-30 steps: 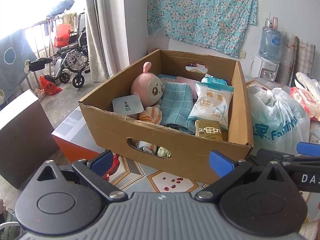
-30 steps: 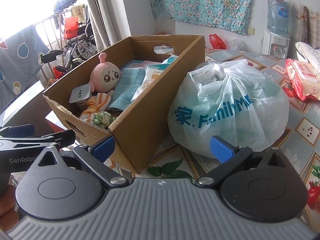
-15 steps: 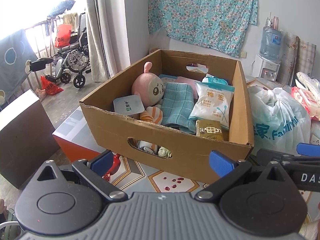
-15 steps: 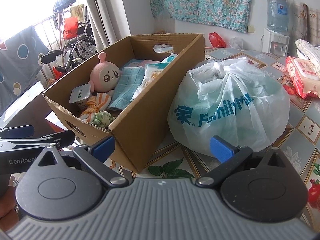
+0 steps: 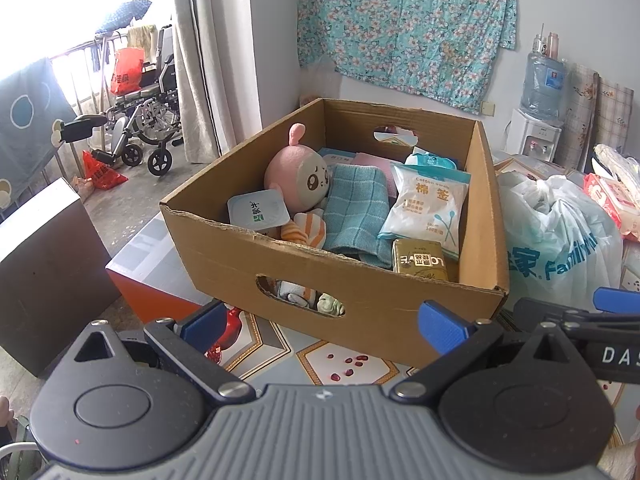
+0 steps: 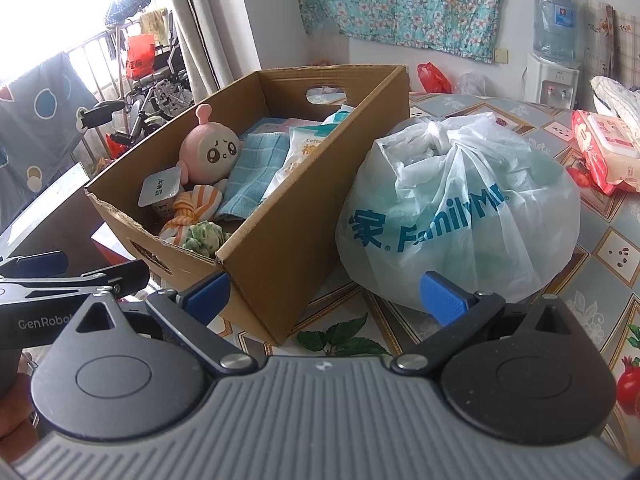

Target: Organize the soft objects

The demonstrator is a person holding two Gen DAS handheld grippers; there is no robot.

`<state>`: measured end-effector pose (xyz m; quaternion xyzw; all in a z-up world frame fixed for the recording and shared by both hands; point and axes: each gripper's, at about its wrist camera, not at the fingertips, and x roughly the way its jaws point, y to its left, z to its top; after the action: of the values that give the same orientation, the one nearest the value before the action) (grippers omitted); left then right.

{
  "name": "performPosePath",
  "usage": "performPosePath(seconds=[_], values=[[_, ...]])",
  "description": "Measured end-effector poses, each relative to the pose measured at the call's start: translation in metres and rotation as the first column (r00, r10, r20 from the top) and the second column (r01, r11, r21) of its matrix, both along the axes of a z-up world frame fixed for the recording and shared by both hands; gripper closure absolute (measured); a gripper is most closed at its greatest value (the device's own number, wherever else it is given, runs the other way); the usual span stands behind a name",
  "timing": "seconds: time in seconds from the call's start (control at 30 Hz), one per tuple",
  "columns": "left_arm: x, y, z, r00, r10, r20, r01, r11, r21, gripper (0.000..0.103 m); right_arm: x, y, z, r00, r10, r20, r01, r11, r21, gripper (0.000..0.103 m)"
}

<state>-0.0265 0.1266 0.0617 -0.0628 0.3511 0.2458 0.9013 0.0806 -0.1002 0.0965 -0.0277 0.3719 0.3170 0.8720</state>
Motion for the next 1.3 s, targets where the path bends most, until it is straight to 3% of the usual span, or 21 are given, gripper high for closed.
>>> performPosePath(seconds=[1.3], values=[[-0.0005, 0.0029, 0.0005, 1.0, 0.001, -0.001, -0.001, 1.0, -0.002, 0.001, 0.001, 0.0019, 0.0024, 1.0, -0.002, -0.006, 0.002, 1.0, -0.002, 0.001]])
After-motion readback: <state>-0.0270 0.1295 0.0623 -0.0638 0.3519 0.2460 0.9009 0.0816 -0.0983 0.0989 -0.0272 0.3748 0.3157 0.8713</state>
